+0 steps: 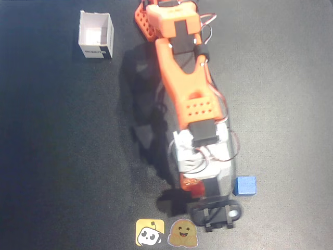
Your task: Put the red cube on top of the blue cube.
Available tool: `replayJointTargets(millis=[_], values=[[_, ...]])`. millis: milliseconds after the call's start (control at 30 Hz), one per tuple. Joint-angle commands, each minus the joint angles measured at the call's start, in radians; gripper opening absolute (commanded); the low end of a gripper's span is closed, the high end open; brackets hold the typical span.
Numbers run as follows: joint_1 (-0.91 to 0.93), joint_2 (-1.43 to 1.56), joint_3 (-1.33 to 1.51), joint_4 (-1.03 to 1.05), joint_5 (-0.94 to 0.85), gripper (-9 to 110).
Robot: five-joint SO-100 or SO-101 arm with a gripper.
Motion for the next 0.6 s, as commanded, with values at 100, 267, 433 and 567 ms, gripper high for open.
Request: replayJointTargets(millis=[100, 267, 433, 567], values=[[-0.069, 0.021, -0.158, 0.041, -0.014, 4], [-0.120, -0.005, -0.192, 0.028, 0.020, 4], [-0.167, -0.025, -0.198, 0.011, 0.110, 4], [-0.196, -0.040, -0.198, 0.000, 0.175, 4]])
